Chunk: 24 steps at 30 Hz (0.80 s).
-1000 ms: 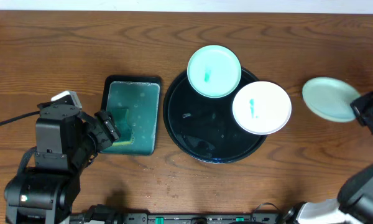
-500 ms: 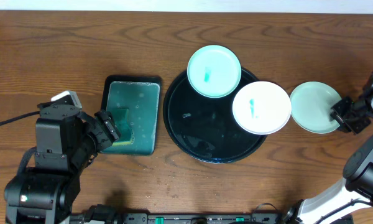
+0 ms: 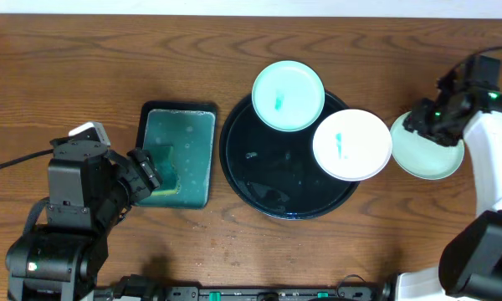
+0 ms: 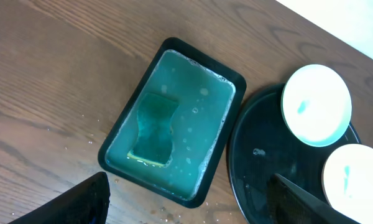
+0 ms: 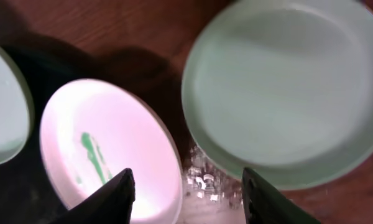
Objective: Clean dirty plates on tray and stack at the side
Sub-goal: 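Move right gripper to the white plate and drag it toward tray center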
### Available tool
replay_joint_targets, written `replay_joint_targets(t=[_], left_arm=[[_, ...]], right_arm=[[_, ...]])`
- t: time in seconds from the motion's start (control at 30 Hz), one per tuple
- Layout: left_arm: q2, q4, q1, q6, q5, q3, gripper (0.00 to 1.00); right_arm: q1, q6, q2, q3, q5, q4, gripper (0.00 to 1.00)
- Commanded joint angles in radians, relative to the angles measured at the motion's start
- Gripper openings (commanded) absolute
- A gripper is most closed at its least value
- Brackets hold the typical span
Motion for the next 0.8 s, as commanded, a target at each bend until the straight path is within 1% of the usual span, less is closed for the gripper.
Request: replay_joint_targets(t=[0.0,0.1,0.2,0.23,0.33,0.37,0.5,0.67,0.77], left_arm=[[-0.002,-0.001,0.005,0.006,-0.002,0.017,0.80],[-0.002,-0.001,0.005,0.006,-0.001,0.017,0.80],[-0.002,-0.002,0.005,0.006,-0.002,0.017,0.80],[-0.002,-0.001,0.005,0.006,-0.002,0.017,0.80],[-0.002,-0.001,0.005,0.006,-0.002,0.017,0.80],[-0.002,-0.002,0.005,0.006,-0.002,0.017,0.80],[-0.002,-0.002,0.005,0.006,-0.001,0.017,0.81],[-0.002,-0.002,0.005,0.006,-0.001,0.017,0.80],[-0.002,-0.001,0.005,0.006,-0.001,0.017,0.81]], right_arm=[[0.062,-0.006,0.045,-0.041,0.140,0.041,0.54],[0.100,-0.006,0.097,-0.092,0.133,0.095,0.52],[0.121,-0.017,0.143,-0.118,0.155,0.104,0.44],[0.122,-0.018,0.157,-0.118,0.159,0.100,0.38],[0.123,-0.017,0.169,-0.118,0.159,0.085,0.04],[0.123,-0.015,0.159,-0.116,0.157,0.071,0.01],[0.134,-0.013,0.084,-0.116,0.129,0.028,0.01],[0.175,-0.013,-0.059,-0.116,0.009,-0.031,0.01],[0.239,-0.013,-0.119,-0.118,-0.064,-0.048,0.01]])
